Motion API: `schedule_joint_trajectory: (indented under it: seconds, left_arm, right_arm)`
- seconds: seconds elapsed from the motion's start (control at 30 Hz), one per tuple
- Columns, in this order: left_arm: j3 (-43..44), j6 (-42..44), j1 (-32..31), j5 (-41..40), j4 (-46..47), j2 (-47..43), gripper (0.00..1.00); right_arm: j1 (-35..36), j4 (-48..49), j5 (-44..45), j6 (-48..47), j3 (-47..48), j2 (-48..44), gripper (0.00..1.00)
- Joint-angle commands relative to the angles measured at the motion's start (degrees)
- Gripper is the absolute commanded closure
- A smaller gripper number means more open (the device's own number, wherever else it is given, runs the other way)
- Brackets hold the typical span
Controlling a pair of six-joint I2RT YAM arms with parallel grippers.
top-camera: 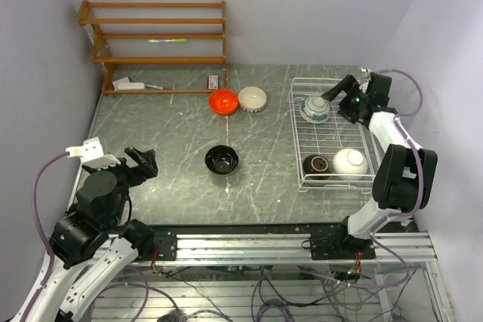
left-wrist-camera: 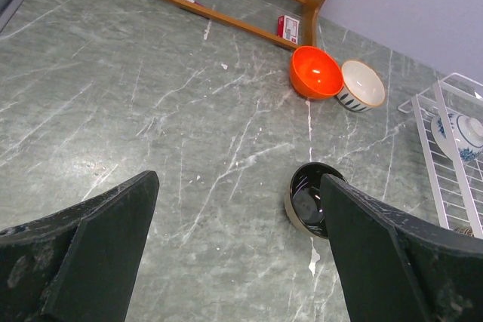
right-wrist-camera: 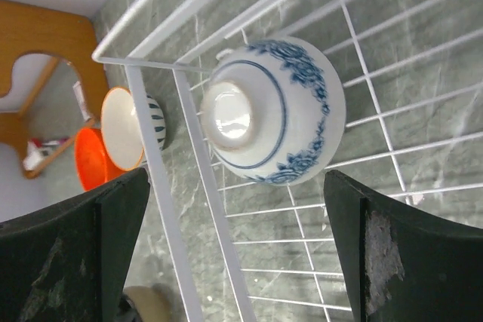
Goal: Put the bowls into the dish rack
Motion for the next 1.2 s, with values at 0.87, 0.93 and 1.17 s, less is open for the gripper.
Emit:
schedule_joint_trajectory:
  seconds: [0.87,0.93,1.17]
  left_arm:
    - [0.77,0.14,-0.67,0.27,0.64,-0.45,0.01]
    - [0.74,0.22,-0.69,0.42,0.72,-0.45,0.01]
    - [0.45,0.66,-0.67,1.42,1.32,0.05,0.01]
  right_arm:
    - [18.58,-20.16,47.0,-18.54,23.93,15.78,0.0]
    - [18.4,-21.22,51.34,-17.23,22.81,15.28,0.0]
    - [13.78,-19.59,53.15,-13.68,11.95,9.59,0.0]
